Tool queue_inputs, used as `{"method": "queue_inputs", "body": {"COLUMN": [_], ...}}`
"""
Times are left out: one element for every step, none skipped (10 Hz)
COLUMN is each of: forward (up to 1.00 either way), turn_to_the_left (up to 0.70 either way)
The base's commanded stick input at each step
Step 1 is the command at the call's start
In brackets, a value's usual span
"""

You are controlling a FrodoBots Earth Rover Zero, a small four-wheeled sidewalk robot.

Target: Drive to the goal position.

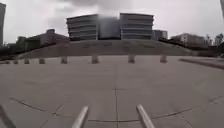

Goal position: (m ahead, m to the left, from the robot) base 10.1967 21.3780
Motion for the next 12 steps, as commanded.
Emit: {"method": "queue_inputs", "body": {"forward": [1.0, 1.0, 1.0, 1.0, 1.0, 1.0, 1.0, 1.0, 1.0, 1.0, 1.0, 1.0], "turn_to_the_left": [0.0, 0.0, 0.0, -0.15, -0.27, -0.07, 0.0, 0.0, 0.0, -0.16, -0.27, -0.27]}}
